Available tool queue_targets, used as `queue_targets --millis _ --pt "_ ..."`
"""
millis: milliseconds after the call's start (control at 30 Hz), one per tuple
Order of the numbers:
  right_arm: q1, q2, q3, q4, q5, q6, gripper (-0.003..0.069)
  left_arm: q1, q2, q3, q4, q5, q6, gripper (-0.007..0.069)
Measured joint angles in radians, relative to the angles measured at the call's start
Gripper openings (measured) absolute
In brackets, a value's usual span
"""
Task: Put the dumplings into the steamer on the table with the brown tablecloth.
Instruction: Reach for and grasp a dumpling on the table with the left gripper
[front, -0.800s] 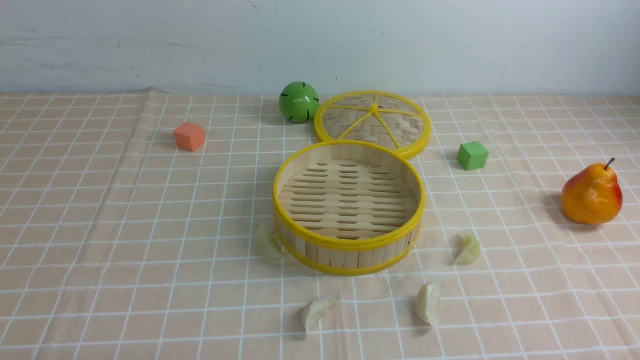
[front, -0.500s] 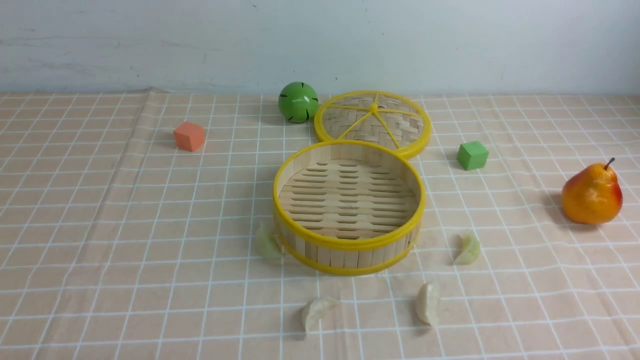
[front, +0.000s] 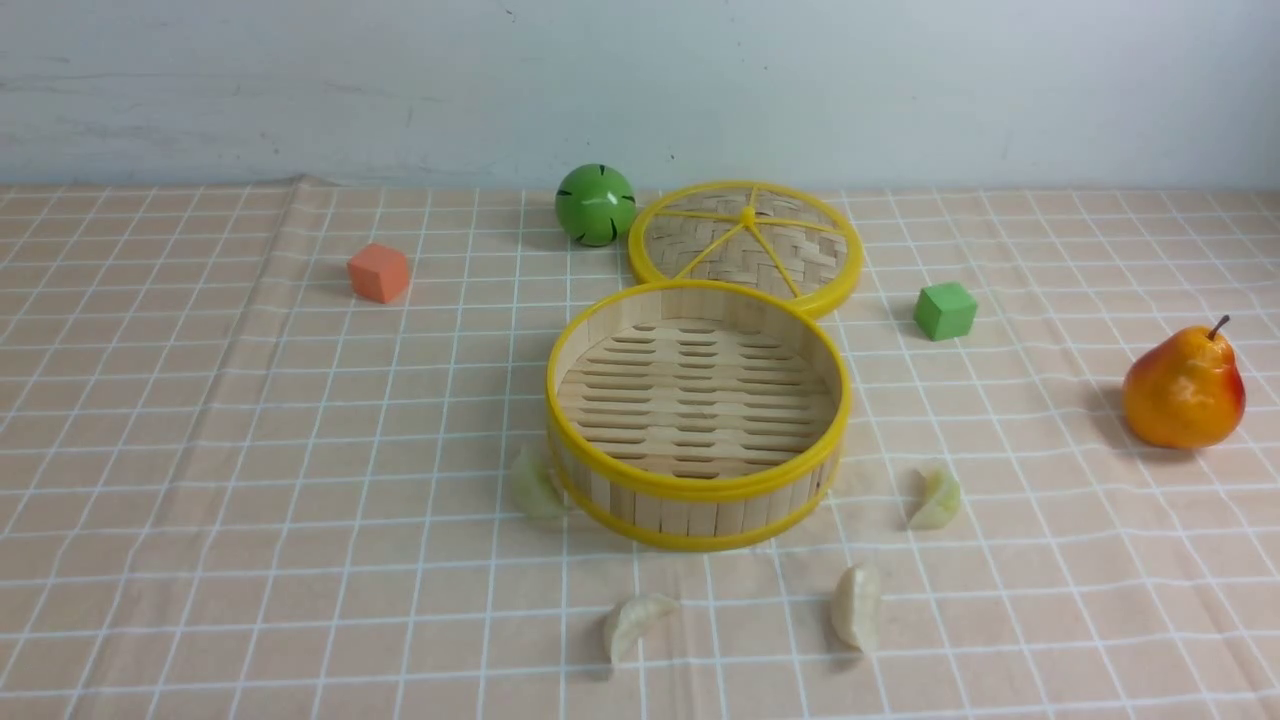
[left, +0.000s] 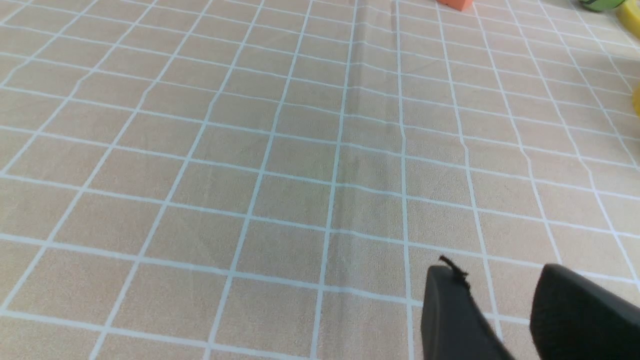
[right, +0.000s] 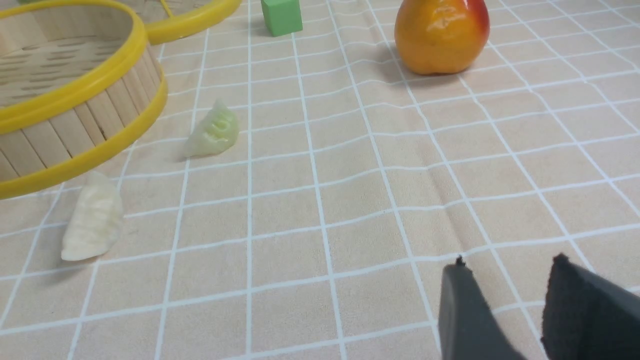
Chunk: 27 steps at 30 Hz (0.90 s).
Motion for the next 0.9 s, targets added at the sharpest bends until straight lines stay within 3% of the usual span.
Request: queue_targets --millis 700,900 --pt "0.000 0.000 0.000 0.000 0.000 0.000 0.0240 0.000 0.000 0.000 0.000 0.001 0.000 0.0238" --pt "0.000 0.000 0.000 0.055 0.000 0.000 0.0240 0.000 0.000 0.000 0.000 0.002 0.000 0.0238"
